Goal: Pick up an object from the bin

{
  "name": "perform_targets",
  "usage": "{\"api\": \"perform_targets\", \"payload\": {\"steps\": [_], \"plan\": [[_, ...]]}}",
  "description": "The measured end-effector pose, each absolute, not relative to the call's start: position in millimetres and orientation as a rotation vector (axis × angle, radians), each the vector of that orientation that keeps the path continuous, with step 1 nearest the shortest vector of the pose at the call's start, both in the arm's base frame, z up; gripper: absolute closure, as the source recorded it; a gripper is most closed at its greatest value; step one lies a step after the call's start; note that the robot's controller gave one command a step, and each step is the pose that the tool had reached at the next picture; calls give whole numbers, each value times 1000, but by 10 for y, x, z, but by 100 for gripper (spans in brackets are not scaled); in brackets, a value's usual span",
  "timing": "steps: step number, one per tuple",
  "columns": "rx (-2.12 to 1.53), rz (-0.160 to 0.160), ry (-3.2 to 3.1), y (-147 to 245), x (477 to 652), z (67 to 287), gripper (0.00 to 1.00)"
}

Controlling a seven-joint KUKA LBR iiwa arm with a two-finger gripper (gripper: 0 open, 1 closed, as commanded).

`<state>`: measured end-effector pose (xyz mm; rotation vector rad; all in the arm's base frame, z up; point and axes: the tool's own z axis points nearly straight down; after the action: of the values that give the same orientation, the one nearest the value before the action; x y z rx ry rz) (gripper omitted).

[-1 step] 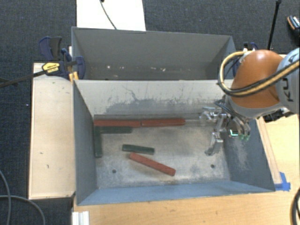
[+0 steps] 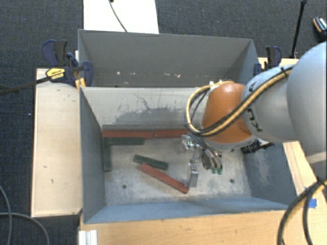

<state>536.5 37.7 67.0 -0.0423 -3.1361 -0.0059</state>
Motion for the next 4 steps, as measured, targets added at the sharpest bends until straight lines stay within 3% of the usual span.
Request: {"api": "perform_targets", "payload": {"steps": [1, 2, 3, 4], "plan": [[-96, -10, -3144, 1355, 5109, 1015, 0], [-370, -4, -3124, 1447, 5133, 1105, 0], [-558, 1, -3089, 1431, 5168, 689, 0], [-693, 0, -3061, 1570, 5006, 700, 0]]}}
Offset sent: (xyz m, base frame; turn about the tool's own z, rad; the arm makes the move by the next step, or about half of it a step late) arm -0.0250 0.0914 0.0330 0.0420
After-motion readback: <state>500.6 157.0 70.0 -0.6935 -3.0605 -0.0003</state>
